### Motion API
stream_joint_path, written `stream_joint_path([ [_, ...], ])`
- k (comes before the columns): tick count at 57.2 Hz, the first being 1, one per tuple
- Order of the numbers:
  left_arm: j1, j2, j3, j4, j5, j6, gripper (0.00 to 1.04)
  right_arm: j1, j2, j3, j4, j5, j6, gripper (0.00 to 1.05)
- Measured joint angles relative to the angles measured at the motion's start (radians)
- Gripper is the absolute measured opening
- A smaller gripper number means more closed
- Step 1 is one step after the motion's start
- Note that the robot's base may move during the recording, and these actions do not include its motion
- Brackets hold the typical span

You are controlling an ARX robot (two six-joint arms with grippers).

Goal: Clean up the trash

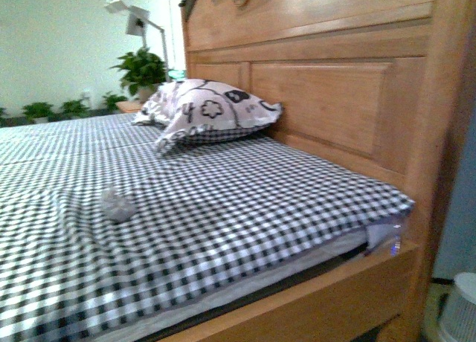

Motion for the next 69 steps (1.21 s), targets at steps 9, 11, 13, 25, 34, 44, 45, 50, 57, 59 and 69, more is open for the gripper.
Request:
stream_joint_path([
  [9, 0.002, -0.001, 0.0, 0.0, -0.012, -0.001, 0.27, 0.005, 0.006, 0.0, 0.0, -0.013, -0.001, 0.21],
  [11, 0.003, -0.001, 0.0, 0.0, -0.018, -0.002, 0.27, 0.007, 0.007, 0.0, 0.0, -0.017, -0.002, 0.21],
  [13, 0.003, -0.002, 0.0, 0.0, -0.018, -0.003, 0.27, 0.007, 0.006, 0.0, 0.0, -0.016, -0.002, 0.21],
  [25, -0.009, 0.186, 0.268, -0.601, -0.077, 0.019, 0.27, 0.004, 0.003, 0.0, 0.0, 0.003, -0.001, 0.21],
  [34, -0.013, 0.52, 0.429, -0.757, 0.007, 0.166, 0.27, 0.004, 0.002, 0.0, 0.0, 0.0, -0.001, 0.21],
  [44, -0.03, 0.806, 0.61, -0.744, 0.029, 0.39, 0.27, 0.004, 0.001, 0.0, 0.0, 0.0, -0.001, 0.21],
  [45, -0.031, 0.818, 0.616, -0.744, 0.027, 0.401, 0.27, 0.004, 0.001, 0.0, 0.0, 0.0, -0.001, 0.21],
  [50, -0.035, 0.902, 0.649, -0.763, 0.02, 0.495, 0.27, 0.004, 0.001, 0.0, 0.0, -0.001, -0.001, 0.21],
  [57, -0.034, 0.975, 0.656, -0.782, 0.005, 0.62, 0.27, 0.004, 0.001, 0.0, 0.0, 0.0, -0.001, 0.21],
  [59, -0.032, 0.996, 0.656, -0.777, -0.003, 0.656, 0.27, 0.004, 0.001, 0.0, 0.0, 0.0, -0.001, 0.21],
  [69, -0.014, 1.081, 0.669, -0.713, -0.018, 0.734, 0.27, 0.004, 0.001, 0.0, 0.0, -0.001, -0.001, 0.21],
])
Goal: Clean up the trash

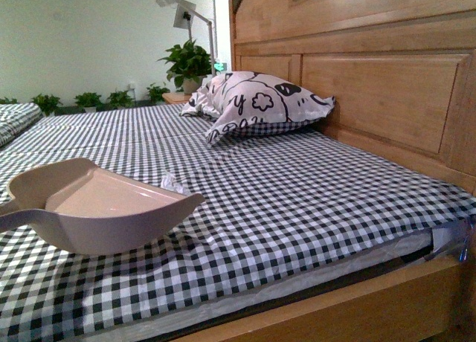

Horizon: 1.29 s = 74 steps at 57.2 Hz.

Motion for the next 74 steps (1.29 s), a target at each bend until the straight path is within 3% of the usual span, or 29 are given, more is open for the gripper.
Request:
stream_joint_path([
  [20, 0.015, 0.168, 0.082, 0.059, 0.006, 0.048, 0.27, 0.0, 0.0, 0.0, 0.0, 0.0, 0.0, 0.21],
  [58, 0.015, 0.254, 0.134, 0.005, -0.002, 0.09, 0.27, 0.0, 0.0, 0.001, -0.004, 0.002, 0.004, 0.21],
  [59, 0.015, 0.254, 0.134, 0.005, -0.002, 0.09, 0.27, 0.0, 0.0, 0.005, -0.024, 0.01, 0.016, 0.21],
  [62, 0.015, 0.254, 0.134, 0.005, -0.002, 0.091, 0.27, -0.006, 0.013, 0.092, -0.285, 0.015, 0.101, 0.21],
  [68, 0.015, 0.254, 0.134, 0.005, -0.002, 0.091, 0.27, -0.07, 0.144, 0.39, -0.891, -0.153, 0.227, 0.2],
  [74, 0.015, 0.255, 0.134, 0.005, -0.002, 0.093, 0.27, -0.132, 0.344, 0.55, -1.067, -0.303, 0.232, 0.2],
])
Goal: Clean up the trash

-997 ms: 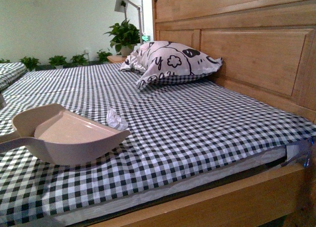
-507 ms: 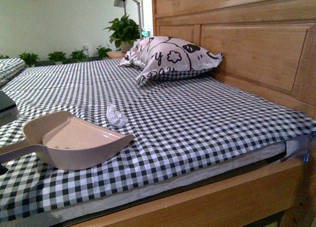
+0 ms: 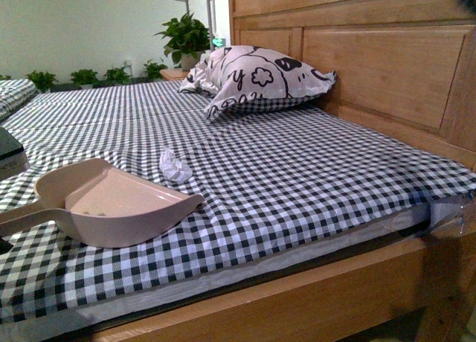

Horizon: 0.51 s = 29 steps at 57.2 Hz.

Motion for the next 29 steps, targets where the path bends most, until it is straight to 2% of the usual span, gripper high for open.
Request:
stream_joint_path([
  [7, 0.0, 0.0, 0.0, 0.0, 0.001, 0.001, 0.27, -0.04, 0.274, 0.225, -0.035, -0.117, -0.04, 0.2],
  [13, 0.0, 0.001, 0.0, -0.001, 0.0, 0.002, 0.27, -0.05, 0.486, 0.431, -0.107, -0.145, -0.066, 0.2],
  [16, 0.0, 0.001, 0.0, -0.001, 0.0, 0.002, 0.27, -0.046, 0.637, 0.616, -0.18, -0.183, -0.073, 0.2],
  [29, 0.0, 0.001, 0.0, -0.001, 0.0, 0.002, 0.27, 0.002, 1.051, 1.176, -0.409, -0.158, -0.073, 0.2],
])
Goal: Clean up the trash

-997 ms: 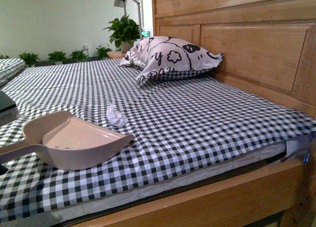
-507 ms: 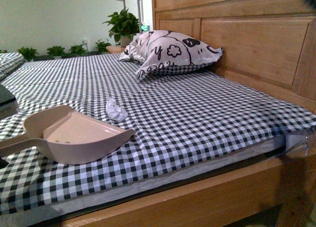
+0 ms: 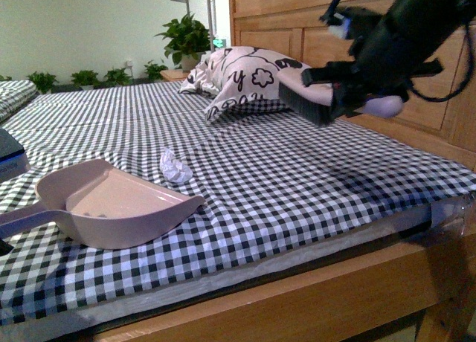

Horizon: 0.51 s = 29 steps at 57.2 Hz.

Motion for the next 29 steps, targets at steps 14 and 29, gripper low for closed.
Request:
stream_joint_path([
  [14, 0.0, 0.0, 0.0, 0.0, 0.0, 0.0, 0.27, 0.056, 0.395, 0.56, -0.27, 0.032, -0.002, 0.2],
  [29, 0.0, 0.0, 0.0, 0.0, 0.0, 0.001, 0.27, 0.093, 0.522, 0.746, -0.304, 0.066, -0.035, 0.2],
])
